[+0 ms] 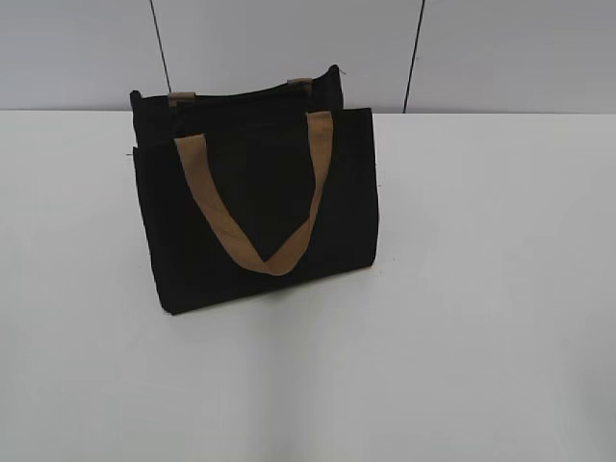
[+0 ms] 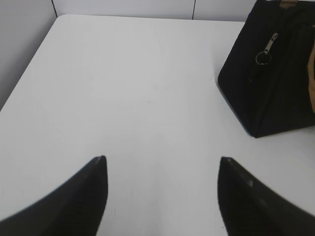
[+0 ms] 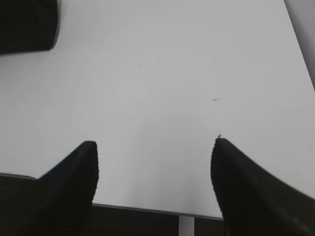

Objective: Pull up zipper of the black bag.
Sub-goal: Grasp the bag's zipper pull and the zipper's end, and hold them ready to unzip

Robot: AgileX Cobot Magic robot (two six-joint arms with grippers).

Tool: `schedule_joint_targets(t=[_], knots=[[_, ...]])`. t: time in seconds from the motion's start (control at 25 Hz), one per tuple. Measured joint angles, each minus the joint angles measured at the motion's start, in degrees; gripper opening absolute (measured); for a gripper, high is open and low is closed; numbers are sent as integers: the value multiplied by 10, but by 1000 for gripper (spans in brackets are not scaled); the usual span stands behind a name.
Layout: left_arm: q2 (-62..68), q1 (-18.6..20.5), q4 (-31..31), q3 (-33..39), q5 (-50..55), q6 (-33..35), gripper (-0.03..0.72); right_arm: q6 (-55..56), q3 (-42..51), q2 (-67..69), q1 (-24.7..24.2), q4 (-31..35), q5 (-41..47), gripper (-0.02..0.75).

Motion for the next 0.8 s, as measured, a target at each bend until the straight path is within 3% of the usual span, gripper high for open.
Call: schedule_joint_targets(t=[0.8], knots=[[0,0,0,0,0,0,521,0,0,0,0,0,0,543]])
